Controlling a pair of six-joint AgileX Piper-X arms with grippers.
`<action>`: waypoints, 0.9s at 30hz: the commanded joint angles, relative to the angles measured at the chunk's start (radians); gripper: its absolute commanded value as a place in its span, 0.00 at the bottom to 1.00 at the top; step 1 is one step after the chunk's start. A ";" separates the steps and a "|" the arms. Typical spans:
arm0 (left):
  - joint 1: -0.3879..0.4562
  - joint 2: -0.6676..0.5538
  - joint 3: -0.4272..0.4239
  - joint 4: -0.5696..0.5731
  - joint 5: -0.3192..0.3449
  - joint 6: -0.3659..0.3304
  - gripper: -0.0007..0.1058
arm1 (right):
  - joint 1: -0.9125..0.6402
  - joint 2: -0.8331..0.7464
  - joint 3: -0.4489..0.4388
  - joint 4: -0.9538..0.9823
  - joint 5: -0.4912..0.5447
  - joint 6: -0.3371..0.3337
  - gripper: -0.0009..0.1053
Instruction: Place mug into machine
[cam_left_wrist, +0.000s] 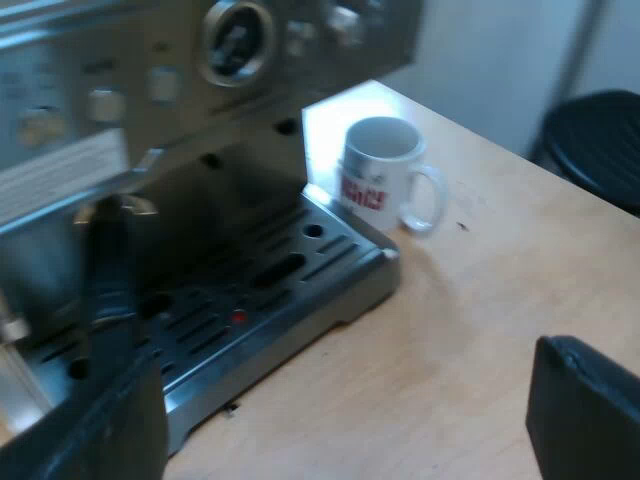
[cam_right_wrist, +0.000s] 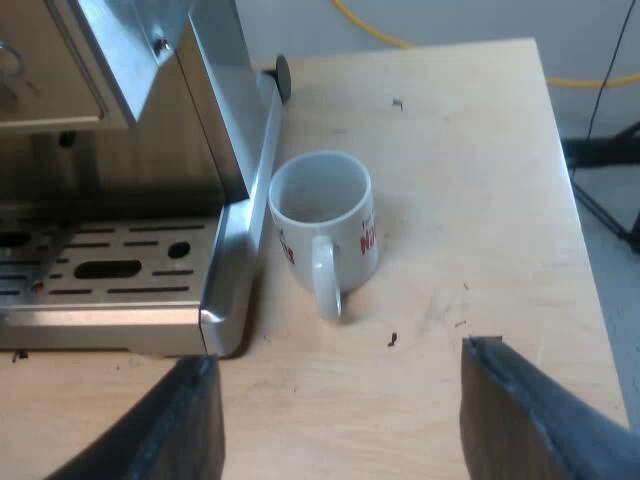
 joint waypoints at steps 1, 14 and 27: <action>-0.052 0.048 -0.006 -0.064 0.011 -0.010 0.70 | -0.006 0.052 -0.008 -0.002 -0.010 0.005 0.51; -0.233 0.292 -0.006 -0.218 -0.065 -0.009 0.70 | -0.006 0.291 -0.008 -0.062 -0.003 0.041 0.51; -0.237 0.339 -0.006 -0.234 -0.066 -0.009 0.70 | -0.003 0.579 -0.007 -0.247 -0.003 0.041 0.51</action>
